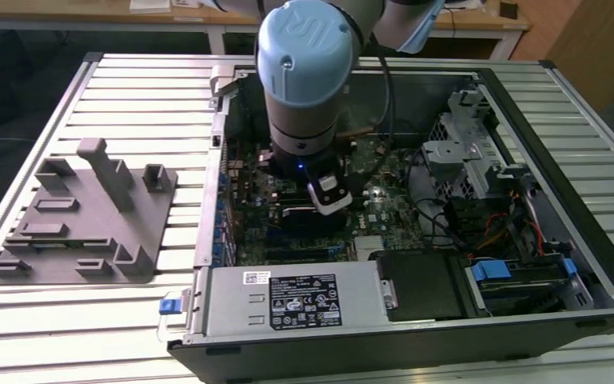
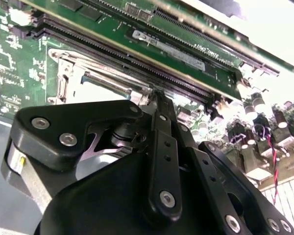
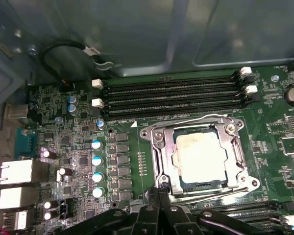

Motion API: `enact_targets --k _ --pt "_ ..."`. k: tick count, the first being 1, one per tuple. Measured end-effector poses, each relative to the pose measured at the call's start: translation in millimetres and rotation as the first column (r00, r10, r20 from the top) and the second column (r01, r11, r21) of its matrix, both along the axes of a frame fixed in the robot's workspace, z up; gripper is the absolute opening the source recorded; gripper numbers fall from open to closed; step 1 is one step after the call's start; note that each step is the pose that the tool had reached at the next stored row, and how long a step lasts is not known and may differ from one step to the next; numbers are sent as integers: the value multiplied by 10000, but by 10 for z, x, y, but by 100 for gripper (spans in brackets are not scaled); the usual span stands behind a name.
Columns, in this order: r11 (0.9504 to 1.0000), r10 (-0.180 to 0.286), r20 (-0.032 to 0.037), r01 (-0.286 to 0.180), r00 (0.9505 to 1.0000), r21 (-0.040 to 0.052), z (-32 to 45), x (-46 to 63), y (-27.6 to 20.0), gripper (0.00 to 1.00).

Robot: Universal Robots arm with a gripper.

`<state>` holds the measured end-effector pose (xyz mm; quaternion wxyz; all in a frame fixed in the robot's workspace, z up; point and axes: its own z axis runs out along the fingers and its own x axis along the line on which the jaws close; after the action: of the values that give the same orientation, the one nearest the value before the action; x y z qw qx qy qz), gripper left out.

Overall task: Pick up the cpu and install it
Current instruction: 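Install the second cpu locking lever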

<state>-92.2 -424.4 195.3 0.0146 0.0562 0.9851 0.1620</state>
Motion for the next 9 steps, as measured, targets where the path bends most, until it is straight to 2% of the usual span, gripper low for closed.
enact_targets --k 9 --pt "10000 1 -1 -1 10000 -1 207 1 3 11"
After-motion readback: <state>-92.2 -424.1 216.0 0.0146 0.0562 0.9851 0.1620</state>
